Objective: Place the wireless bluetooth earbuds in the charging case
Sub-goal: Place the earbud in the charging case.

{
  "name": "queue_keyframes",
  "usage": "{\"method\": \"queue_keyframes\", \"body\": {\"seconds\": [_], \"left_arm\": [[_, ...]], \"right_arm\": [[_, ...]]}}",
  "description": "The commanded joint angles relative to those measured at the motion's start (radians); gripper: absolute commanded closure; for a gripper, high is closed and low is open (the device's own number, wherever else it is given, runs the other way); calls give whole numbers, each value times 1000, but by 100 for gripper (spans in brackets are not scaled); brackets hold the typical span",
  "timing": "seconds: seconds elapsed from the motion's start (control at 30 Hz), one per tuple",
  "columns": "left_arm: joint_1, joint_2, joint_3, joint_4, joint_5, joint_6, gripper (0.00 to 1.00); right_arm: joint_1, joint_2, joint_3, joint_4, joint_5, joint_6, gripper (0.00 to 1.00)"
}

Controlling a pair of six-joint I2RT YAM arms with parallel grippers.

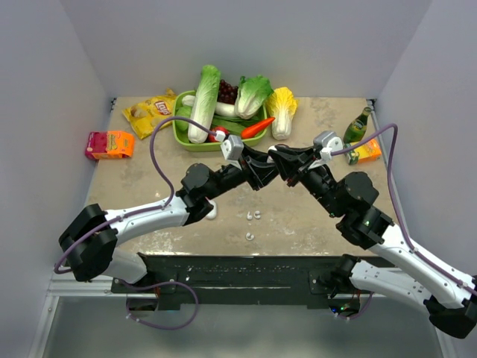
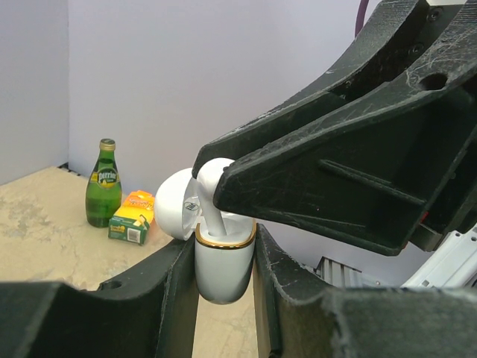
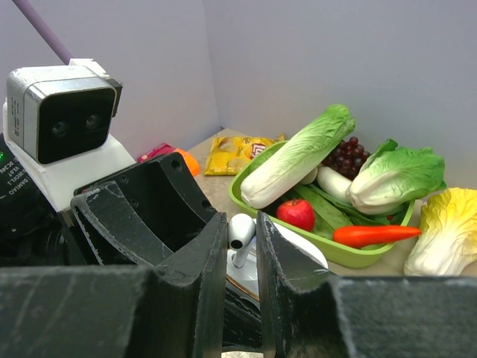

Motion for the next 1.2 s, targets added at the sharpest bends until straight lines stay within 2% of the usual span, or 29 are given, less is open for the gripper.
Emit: {"method": "queue_keyframes", "body": {"seconds": [0.0,0.4,0.63,0.83,1.17], "left_arm": [[8,-8,62,62,-8,19,100],[8,-5,53,65,-3,14,100],[8,-4,34,75,-9,9,100],[8,-7,16,89,-9,6,100],[16,-19,-6,98,-12,6,100]], "right_arm": [[10,-8,18,-33,-14,19,76],[10,-14,49,-41,57,60,59],[10,4,99,-56,101,129,44],[9,40,161,-76,139,161,40],[7,27,152,-69,149,181,39]]}}
